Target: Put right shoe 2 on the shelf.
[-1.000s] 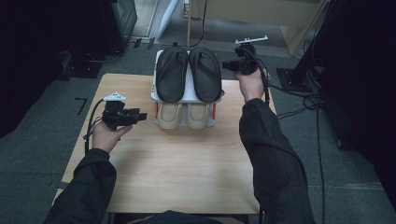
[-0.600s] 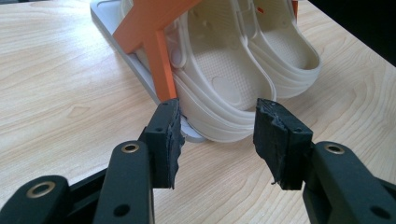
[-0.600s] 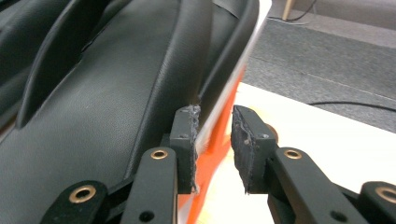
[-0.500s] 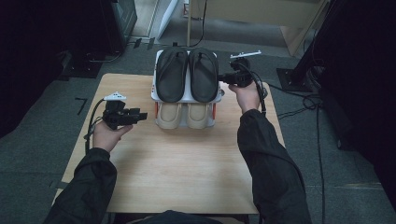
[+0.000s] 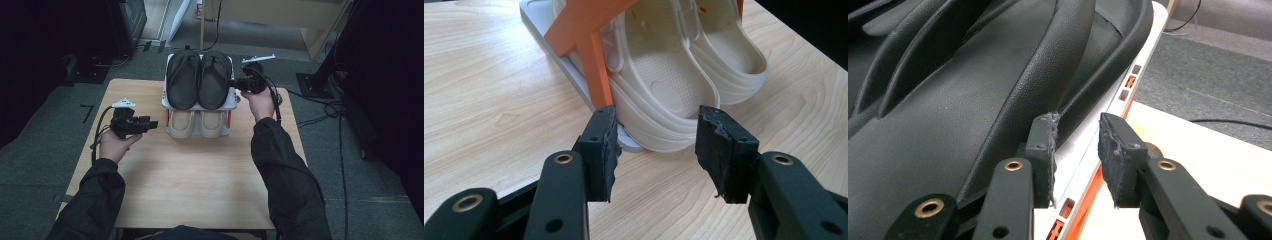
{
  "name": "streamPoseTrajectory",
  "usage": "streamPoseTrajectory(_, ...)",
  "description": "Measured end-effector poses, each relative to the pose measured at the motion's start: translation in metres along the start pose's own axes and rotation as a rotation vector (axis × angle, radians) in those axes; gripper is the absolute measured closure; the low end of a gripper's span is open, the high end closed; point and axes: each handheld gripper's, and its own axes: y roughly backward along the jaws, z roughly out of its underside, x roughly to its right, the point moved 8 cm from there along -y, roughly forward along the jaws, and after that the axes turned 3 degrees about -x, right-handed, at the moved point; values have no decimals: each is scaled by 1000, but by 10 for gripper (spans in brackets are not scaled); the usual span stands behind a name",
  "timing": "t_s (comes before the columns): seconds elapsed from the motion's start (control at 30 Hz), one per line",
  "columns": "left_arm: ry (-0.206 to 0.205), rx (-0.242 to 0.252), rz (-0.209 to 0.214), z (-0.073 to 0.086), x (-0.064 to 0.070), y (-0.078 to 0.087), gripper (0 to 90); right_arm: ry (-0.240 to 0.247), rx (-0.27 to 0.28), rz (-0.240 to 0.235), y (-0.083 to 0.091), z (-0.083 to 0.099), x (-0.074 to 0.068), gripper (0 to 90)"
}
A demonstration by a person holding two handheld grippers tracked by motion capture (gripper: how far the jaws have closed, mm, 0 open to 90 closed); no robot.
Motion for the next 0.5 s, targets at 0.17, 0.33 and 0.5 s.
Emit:
streamPoseTrajectory(0.17, 1, -4, 2, 0, 0, -1, 507, -1, 10, -26, 0, 0, 3, 613)
streamPoseTrajectory(0.33, 3, -9, 0, 1, -1, -1, 489, 49, 46, -31, 4, 2, 5, 573)
streamPoseTrajectory(0.5, -1, -17, 1, 2, 0, -2, 470, 77, 62, -37, 10, 6, 6, 533)
